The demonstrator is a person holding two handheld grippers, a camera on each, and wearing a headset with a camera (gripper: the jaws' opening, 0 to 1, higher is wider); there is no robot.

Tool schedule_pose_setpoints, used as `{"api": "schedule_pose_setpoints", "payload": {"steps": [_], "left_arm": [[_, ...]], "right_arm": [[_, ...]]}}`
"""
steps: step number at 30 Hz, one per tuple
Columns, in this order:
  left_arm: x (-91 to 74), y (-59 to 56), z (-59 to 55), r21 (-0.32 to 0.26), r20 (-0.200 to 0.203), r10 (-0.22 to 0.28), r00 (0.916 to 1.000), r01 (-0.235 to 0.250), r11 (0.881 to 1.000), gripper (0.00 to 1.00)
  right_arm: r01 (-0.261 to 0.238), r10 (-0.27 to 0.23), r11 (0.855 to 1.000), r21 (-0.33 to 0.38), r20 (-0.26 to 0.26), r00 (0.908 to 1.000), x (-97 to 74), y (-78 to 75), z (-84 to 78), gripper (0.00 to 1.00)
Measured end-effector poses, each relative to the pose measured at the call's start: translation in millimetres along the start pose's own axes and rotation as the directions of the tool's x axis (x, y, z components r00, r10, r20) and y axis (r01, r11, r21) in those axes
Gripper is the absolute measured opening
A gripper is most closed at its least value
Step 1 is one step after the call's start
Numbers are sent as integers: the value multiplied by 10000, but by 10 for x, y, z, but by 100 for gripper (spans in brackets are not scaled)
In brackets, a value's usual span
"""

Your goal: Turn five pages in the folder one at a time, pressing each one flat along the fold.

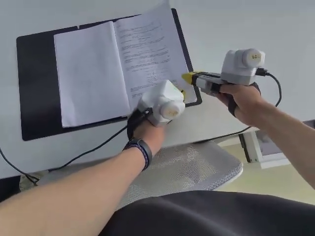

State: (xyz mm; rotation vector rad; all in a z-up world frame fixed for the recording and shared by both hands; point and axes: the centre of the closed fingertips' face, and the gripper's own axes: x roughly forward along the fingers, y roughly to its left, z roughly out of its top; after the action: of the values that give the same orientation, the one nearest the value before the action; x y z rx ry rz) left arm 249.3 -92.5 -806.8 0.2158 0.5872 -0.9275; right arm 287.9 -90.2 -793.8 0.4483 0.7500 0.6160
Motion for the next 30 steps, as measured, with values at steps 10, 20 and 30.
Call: {"api": "schedule_pose_setpoints", "payload": {"steps": [10, 20, 30], "left_arm": [[-217, 116, 67, 172, -156, -305, 9994, 307, 9994, 14], [-568, 265, 147, -48, 306, -367, 9989, 368, 9993, 35], [-925, 371, 153, -509, 658, -485, 9967, 519, 9974, 36]], "right_arm": [[83, -98, 9988, 473, 319, 9994, -53, 83, 58, 0], [59, -106, 9978, 662, 703, 9975, -103, 208, 144, 0], [91, -150, 9981, 616, 973, 9951, -161, 327, 256, 0]]}}
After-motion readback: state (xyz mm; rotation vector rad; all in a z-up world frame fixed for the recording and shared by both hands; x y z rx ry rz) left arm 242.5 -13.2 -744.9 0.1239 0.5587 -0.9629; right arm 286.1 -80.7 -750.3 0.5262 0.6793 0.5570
